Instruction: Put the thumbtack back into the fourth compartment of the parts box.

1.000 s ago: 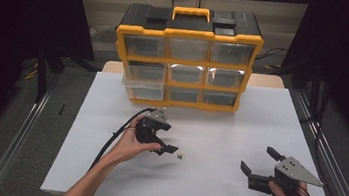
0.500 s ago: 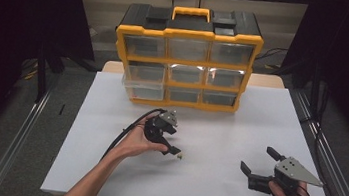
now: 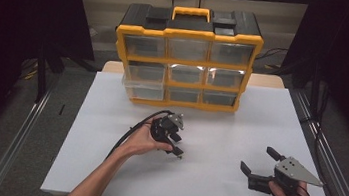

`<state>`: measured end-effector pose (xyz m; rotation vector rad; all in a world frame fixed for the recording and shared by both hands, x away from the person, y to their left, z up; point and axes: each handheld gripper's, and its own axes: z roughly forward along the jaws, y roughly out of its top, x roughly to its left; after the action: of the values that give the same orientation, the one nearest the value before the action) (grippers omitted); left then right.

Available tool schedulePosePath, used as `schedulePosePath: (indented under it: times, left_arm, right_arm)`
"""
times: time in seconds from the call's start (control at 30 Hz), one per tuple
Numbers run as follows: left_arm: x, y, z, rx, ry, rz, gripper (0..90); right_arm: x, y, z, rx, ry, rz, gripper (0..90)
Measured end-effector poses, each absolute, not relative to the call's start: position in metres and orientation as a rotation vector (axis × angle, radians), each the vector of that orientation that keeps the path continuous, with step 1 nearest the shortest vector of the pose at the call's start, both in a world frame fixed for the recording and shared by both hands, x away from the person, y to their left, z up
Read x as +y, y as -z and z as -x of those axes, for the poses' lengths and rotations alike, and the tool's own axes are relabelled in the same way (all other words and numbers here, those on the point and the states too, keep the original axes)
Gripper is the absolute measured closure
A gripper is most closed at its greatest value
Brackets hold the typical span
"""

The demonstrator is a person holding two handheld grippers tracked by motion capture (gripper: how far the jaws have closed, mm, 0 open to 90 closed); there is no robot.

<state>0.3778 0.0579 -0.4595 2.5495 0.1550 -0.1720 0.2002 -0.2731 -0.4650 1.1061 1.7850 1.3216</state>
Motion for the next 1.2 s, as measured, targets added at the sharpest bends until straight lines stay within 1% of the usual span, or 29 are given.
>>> schedulePosePath:
  times: [0.03, 0.1, 0.17, 0.23, 0.3, 0.37, 0.43, 0.47, 0.53, 0.6, 0.63, 0.67, 0.77, 0.8, 0.87, 0.93, 0.97, 1.07, 1.17, 1.2]
  left_arm:
    - [0.0565, 0.4614, -0.3762, 0.162, 0.133, -2.539, 44.7]
    - [0.0561, 0.4601, -0.3779, 0.151, 0.191, -2.559, 45.1]
    - [0.0549, 0.4611, -0.3778, 0.141, 0.178, -2.57, 46.0]
    - [0.0541, 0.4635, -0.3761, 0.16, 0.131, -2.557, 48.0]
    - [0.0553, 0.461, -0.3796, 0.14, 0.196, -2.571, 49.0]
    - [0.0552, 0.463, -0.3777, 0.17, 0.154, -2.55, 50.7]
    - [0.0554, 0.4627, -0.378, 0.168, 0.15, -2.555, 54.3]
    - [0.0555, 0.4628, -0.3785, 0.16, 0.16, -2.554, 54.4]
    - [0.0553, 0.462, -0.3791, 0.147, 0.174, -2.569, 58.4]
    - [0.0547, 0.4623, -0.3796, 0.145, 0.16, -2.568, 60.0]
    - [0.0547, 0.4624, -0.3797, 0.151, 0.161, -2.564, 63.1]
    - [0.0539, 0.4633, -0.3814, 0.126, 0.146, -2.552, 64.1]
    - [0.0546, 0.4631, -0.3806, 0.145, 0.147, -2.561, 67.5]
    - [0.0542, 0.463, -0.3814, 0.126, 0.118, -2.568, 68.8]
    - [0.0539, 0.4632, -0.3804, 0.142, 0.125, -2.569, 71.7]
    - [0.0539, 0.4609, -0.382, 0.113, 0.162, -2.595, 72.6]
    - [0.0533, 0.4614, -0.3822, 0.094, 0.124, -2.593, 73.0]
    - [0.0522, 0.4626, -0.3791, 0.133, 0.093, -2.587, 75.4]
    - [0.0526, 0.4627, -0.3812, 0.112, 0.083, -2.587, 77.5]
    - [0.053, 0.4638, -0.3806, 0.131, 0.096, -2.574, 78.0]
  right_arm:
    - [-0.2729, 0.4649, -0.1998, 1.787, -1.324, -1.109, 1.3]
    - [-0.2731, 0.4649, -0.1998, 1.787, -1.324, -1.107, 1.3]
    - [-0.2733, 0.4649, -0.1999, 1.787, -1.326, -1.108, 1.3]
    - [-0.2733, 0.4649, -0.1999, 1.788, -1.326, -1.109, 1.3]
    - [-0.2732, 0.4649, -0.2, 1.787, -1.326, -1.106, 1.3]
    - [-0.2733, 0.465, -0.2, 1.786, -1.323, -1.108, 1.3]
    - [-0.2731, 0.465, -0.2002, 1.787, -1.324, -1.107, 1.2]
    - [-0.2731, 0.4651, -0.2002, 1.789, -1.326, -1.106, 1.3]
    - [-0.273, 0.4651, -0.2002, 1.791, -1.326, -1.107, 1.3]
    - [-0.273, 0.4651, -0.2002, 1.79, -1.323, -1.107, 1.3]
    - [-0.273, 0.465, -0.2002, 1.79, -1.325, -1.107, 1.3]
    - [-0.2731, 0.465, -0.2001, 1.789, -1.323, -1.108, 1.3]
    - [-0.2734, 0.465, -0.2, 1.789, -1.325, -1.106, 1.3]
    - [-0.2734, 0.465, -0.2, 1.788, -1.324, -1.107, 1.3]
    - [-0.2734, 0.465, -0.2, 1.788, -1.325, -1.107, 1.3]
    - [-0.2733, 0.4649, -0.1999, 1.787, -1.326, -1.105, 1.3]
    - [-0.2733, 0.4649, -0.1998, 1.788, -1.327, -1.106, 1.3]
    - [-0.2733, 0.4649, -0.2, 1.787, -1.324, -1.105, 1.3]
    - [-0.2729, 0.4649, -0.1997, 1.789, -1.327, -1.106, 1.3]
    - [-0.273, 0.4649, -0.1998, 1.787, -1.326, -1.105, 1.3]
